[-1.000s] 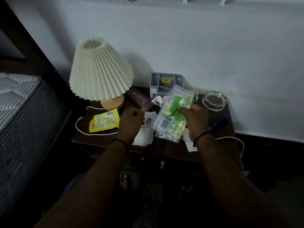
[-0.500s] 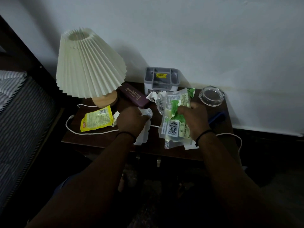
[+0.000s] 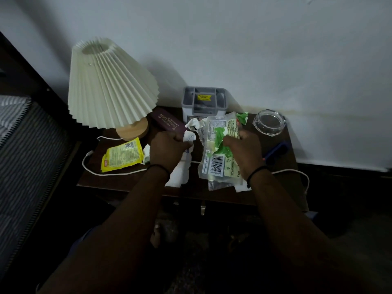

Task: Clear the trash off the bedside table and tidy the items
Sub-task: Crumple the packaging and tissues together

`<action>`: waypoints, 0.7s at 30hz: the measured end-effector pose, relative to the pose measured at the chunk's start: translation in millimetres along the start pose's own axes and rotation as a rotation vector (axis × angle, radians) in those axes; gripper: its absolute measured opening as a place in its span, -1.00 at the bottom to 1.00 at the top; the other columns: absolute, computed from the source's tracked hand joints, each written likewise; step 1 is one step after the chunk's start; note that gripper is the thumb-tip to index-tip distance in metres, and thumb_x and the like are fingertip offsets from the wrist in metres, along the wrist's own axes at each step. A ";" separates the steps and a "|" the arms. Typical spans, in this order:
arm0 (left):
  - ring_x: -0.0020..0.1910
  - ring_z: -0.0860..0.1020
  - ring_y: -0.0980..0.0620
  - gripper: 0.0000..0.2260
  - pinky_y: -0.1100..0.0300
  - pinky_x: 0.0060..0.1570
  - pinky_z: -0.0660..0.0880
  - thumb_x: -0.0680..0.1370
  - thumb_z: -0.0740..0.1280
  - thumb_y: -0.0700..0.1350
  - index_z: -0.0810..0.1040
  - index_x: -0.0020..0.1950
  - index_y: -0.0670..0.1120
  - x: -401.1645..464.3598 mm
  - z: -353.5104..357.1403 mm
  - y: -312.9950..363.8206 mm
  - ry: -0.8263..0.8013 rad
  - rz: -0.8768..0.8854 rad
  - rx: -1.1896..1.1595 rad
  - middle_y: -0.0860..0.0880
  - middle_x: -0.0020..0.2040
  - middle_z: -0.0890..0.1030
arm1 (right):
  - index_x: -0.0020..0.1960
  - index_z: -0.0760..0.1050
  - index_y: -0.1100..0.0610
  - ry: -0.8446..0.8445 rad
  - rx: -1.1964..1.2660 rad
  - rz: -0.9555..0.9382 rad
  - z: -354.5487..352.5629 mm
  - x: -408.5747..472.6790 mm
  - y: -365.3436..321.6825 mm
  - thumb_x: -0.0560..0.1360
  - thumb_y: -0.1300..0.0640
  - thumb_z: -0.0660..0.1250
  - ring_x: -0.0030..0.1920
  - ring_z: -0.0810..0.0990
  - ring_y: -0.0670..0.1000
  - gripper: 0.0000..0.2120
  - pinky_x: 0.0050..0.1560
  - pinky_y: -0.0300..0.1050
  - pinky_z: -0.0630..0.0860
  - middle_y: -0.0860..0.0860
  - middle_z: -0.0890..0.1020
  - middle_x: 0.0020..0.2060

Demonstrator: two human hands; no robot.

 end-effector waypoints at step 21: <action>-0.08 0.54 -0.20 -0.73 -0.07 -0.19 0.49 0.48 0.27 -0.17 0.71 0.06 -0.08 -51.1 3.8 45.0 0.069 0.622 0.500 -0.14 -0.08 0.59 | 0.10 0.63 0.23 -0.268 0.495 0.158 22.8 -13.4 -1.5 0.53 0.20 0.38 -0.01 0.70 0.19 -0.82 0.05 0.14 0.63 0.21 0.71 0.01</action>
Point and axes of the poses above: each hand's wrist, its own x-axis towards the middle knuckle, its own z-axis out of the palm, y = z × x, the point moved 2 cm from there along x, towards the middle knuckle
